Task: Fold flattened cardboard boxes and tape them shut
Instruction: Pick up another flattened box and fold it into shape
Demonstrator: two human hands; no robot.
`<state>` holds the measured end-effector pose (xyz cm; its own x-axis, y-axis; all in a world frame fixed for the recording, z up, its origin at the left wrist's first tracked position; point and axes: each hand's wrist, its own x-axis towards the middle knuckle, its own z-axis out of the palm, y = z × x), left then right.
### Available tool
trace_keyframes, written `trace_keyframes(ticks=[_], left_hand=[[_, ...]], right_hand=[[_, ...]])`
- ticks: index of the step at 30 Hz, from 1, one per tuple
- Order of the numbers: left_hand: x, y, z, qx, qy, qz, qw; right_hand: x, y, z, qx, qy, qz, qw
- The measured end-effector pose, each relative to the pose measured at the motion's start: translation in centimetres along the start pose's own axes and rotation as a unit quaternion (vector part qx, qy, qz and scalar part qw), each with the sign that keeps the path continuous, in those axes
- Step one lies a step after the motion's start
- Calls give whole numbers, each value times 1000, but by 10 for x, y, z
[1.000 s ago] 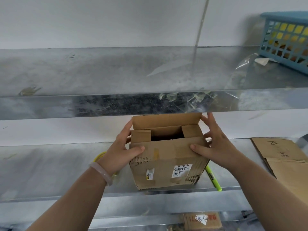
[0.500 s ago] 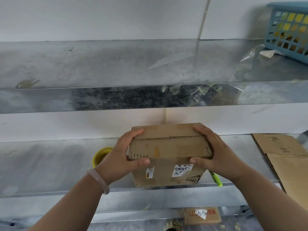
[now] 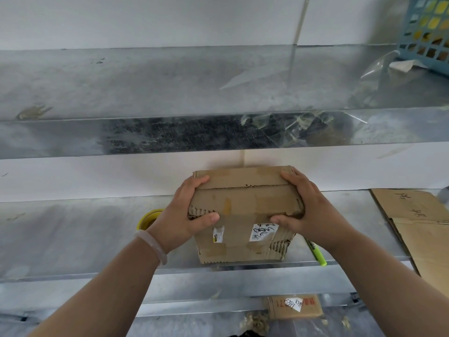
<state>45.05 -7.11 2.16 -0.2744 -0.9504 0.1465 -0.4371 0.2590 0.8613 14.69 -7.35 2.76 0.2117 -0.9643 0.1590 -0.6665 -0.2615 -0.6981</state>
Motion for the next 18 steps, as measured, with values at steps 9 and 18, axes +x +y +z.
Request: trace_keyframes(ticks=[9,18], left_hand=[[5,-8,30,50,-10,34,998],[-4,-12,23,94,-1,64,994]], right_hand=[[-12,28,-1,-41,30,-42,998],[-25,26,10,-68,72,-62,993]])
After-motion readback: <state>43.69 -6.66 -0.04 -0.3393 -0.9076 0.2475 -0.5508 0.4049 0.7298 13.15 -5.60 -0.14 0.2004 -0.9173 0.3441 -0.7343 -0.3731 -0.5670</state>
